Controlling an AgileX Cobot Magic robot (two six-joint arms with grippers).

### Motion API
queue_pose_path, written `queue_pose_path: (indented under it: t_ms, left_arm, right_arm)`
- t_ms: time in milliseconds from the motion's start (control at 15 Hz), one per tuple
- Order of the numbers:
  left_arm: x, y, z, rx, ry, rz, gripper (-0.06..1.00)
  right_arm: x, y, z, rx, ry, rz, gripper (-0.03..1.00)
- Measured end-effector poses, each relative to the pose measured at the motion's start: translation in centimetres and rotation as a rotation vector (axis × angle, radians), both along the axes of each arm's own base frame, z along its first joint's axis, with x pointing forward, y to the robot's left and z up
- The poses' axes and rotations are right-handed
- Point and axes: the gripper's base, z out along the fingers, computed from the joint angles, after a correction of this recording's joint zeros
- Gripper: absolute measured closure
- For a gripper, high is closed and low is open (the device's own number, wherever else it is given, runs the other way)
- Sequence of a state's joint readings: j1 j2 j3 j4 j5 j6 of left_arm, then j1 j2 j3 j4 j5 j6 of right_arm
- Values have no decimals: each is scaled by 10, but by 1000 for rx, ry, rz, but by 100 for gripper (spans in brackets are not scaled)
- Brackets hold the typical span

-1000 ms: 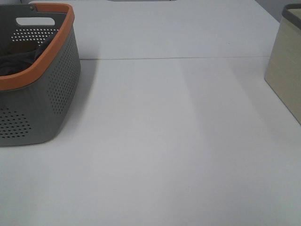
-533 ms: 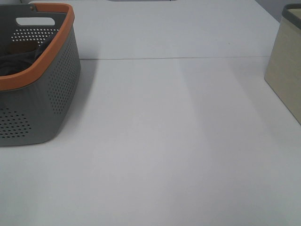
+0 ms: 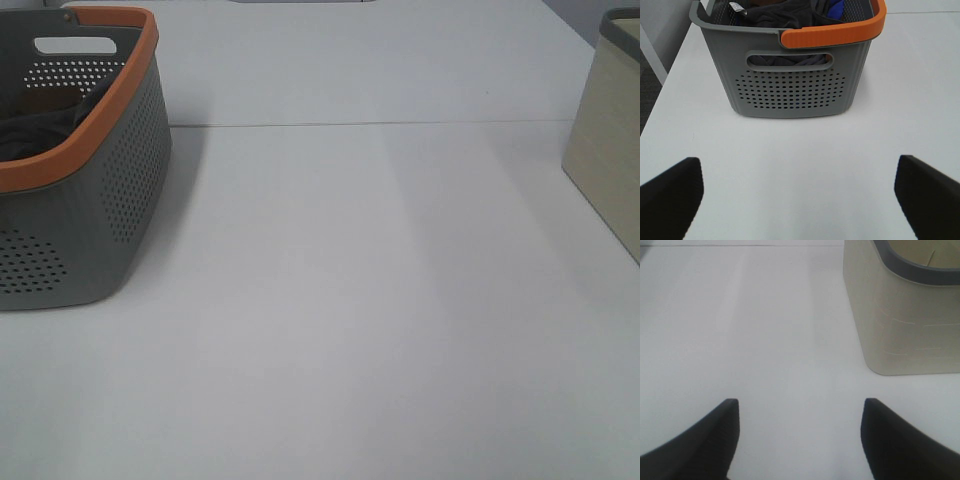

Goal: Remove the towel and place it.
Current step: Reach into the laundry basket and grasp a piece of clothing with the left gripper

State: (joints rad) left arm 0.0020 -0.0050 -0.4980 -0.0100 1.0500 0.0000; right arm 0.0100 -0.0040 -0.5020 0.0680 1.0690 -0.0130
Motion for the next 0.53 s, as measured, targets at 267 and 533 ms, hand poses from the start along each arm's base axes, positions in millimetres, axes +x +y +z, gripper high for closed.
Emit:
queue_pose_path:
  t_ms: [267,533]
  left_arm:
    - [0,0,0,0,0,0,-4]
    - [0,0,0,0,0,0,-4]
  right_arm:
    - [0,0,0,0,0,0,35]
    - [0,0,0,0,0,0,35]
